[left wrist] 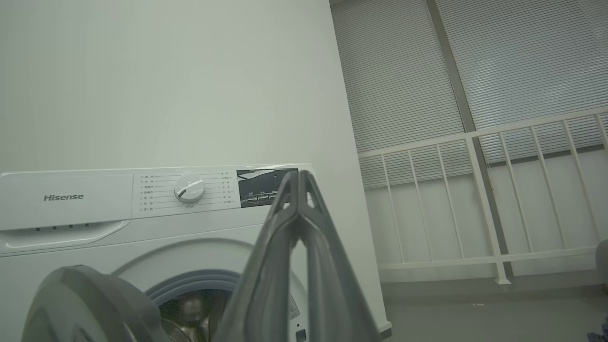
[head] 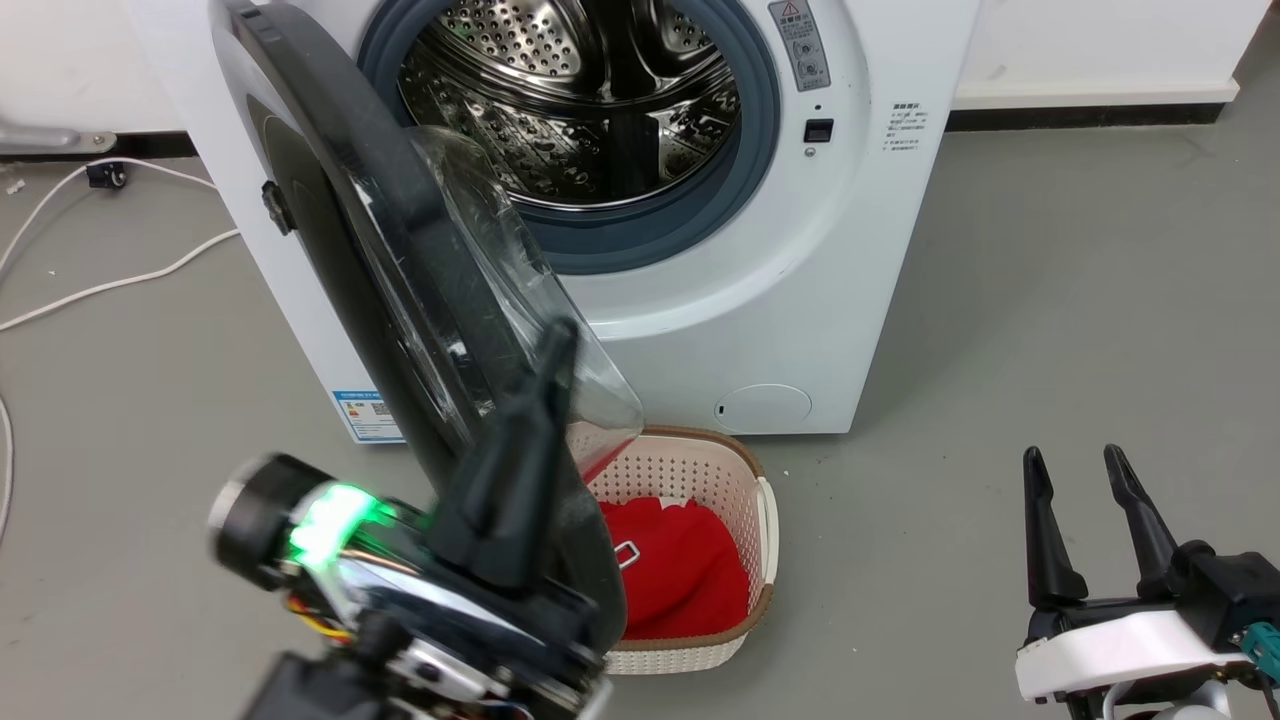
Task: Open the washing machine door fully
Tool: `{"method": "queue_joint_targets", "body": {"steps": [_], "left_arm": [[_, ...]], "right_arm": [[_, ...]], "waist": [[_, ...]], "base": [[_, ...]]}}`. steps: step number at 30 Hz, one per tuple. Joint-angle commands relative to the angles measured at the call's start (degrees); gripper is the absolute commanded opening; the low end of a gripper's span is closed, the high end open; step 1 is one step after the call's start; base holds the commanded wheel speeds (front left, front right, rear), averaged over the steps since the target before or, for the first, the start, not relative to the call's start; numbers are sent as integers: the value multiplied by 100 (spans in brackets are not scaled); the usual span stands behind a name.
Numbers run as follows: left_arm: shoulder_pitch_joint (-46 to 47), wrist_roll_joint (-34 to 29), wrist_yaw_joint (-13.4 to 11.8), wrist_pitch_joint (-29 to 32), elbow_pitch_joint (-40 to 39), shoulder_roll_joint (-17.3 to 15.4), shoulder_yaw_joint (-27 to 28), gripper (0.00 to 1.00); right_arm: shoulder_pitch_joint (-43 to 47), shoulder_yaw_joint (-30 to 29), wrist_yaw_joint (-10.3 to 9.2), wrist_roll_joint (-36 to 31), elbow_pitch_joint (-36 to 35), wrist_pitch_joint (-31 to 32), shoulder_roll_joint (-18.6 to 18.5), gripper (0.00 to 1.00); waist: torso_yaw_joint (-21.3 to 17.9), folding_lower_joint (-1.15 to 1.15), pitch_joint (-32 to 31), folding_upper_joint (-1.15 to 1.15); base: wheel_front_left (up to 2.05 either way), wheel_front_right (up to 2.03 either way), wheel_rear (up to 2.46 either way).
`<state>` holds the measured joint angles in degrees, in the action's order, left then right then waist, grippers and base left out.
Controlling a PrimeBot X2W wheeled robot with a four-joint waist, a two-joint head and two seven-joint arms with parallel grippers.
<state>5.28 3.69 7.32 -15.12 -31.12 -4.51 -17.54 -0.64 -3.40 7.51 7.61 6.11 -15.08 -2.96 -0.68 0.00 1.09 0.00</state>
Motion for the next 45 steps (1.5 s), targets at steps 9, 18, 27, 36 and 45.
{"method": "queue_joint_targets", "body": {"steps": [9, 18, 27, 36, 45], "left_arm": [[-759, 499, 19, -4, 1335, -395, -896, 0], [-725, 820, -15, 171, 2618, -434, -1094, 0], [-191, 926, -140, 125, 3331, -206, -962, 0], [-126, 926, -287, 75, 3519, -180, -882, 0], [-489, 883, -596, 21, 3241, -325, -641, 0]], "right_arm": [[116, 4, -4, 62, 42, 64, 17, 100], [91, 68, -4, 161, 92, 84, 16, 100], [8, 115, -4, 254, 179, 121, 16, 100], [-6, 121, -4, 326, 257, 125, 16, 100], [70, 99, -4, 371, 342, 173, 16, 100]], "waist": [[90, 0, -69, 0], [111, 0, -43, 0], [38, 0, 50, 0], [26, 0, 75, 0], [310, 0, -11, 0]], "base": [[0, 0, 0], [0, 0, 0], [0, 0, 0], [0, 0, 0], [0, 0, 0]]}}
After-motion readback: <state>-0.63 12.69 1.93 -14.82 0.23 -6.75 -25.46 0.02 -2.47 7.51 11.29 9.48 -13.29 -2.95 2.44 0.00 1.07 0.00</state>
